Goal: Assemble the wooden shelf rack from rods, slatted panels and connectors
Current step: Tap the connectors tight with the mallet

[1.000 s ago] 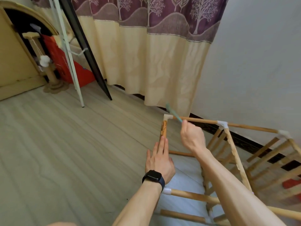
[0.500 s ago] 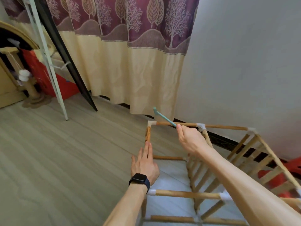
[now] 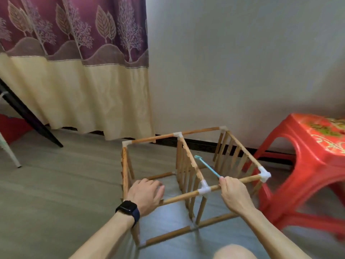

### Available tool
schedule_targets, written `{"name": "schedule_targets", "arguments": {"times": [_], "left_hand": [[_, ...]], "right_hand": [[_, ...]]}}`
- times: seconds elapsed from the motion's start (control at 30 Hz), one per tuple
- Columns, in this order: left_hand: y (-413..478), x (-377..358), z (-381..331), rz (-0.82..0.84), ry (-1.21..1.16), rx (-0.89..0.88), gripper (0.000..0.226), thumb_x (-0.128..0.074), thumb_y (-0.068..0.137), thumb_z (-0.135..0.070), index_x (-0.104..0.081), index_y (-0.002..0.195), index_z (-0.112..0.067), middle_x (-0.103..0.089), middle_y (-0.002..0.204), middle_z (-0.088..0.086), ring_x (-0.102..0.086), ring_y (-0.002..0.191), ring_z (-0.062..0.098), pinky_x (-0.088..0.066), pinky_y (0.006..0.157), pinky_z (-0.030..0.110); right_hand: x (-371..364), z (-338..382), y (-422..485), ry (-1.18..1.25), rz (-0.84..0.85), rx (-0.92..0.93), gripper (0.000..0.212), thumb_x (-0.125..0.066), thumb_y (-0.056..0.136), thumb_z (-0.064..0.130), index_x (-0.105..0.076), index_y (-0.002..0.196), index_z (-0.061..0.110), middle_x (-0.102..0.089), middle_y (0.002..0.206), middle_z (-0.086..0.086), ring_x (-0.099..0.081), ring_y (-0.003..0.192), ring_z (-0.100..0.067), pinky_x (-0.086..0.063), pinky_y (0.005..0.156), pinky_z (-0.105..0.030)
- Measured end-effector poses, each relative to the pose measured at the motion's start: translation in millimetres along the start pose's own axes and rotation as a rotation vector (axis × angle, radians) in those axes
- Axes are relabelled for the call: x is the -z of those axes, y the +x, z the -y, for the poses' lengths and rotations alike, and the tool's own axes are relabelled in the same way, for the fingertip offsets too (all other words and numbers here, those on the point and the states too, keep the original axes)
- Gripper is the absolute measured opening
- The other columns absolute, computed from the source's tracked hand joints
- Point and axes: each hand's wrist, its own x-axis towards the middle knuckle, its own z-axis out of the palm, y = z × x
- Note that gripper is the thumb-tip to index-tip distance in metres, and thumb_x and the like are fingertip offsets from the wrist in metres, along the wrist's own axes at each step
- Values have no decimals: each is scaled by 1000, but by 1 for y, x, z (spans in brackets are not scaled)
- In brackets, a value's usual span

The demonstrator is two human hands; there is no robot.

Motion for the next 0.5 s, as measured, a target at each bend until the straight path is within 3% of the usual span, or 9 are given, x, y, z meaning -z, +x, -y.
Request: {"name": "schedule_targets", "arguments": {"times": [0.07,0.13,0.2,0.37,0.5], "left_hand": [[-4,-2,-23,147,-32,-90,38,-30,103,-54,-54,124,-34,-67,109,-10,-60,98,18,-50,81,36],[-8,-10,-40,207,-25,-117,32,-32,104,-53,-48,126,-35,-63,113,-8,-61,99,20,-49,75,36],[-9,-16,-46,214,-29,-88,30,-30,106,-50,-45,125,-34,-60,116,-6,-61,99,23,-45,71,36],[-15,0,-42,205,53,-89,23,-27,107,-44,-44,116,-31,-58,104,-1,-59,88,27,-46,68,40],[-14,30,-24,110,79,-86,22,-30,107,-42,-44,120,-31,-55,98,-2,-57,80,21,-39,59,33]], "right_hand": [[-8,4,-3,-125,43,69,61,5,92,44,-53,92,25,-44,76,12,-55,91,-16,-41,94,-44],[-13,11,-8,-154,26,125,42,-9,103,39,-46,88,29,-46,80,11,-52,99,-15,-28,110,-49],[-15,15,-11,-161,3,137,32,-20,107,31,-46,88,28,-53,89,9,-52,104,-17,-21,115,-52],[-1,27,-10,-292,102,143,31,-17,107,27,-48,102,27,-58,98,4,-57,101,-24,-33,99,-47],[10,48,-5,-212,49,231,25,-17,108,25,-40,98,27,-45,82,8,-49,82,-20,-26,85,-41]]}}
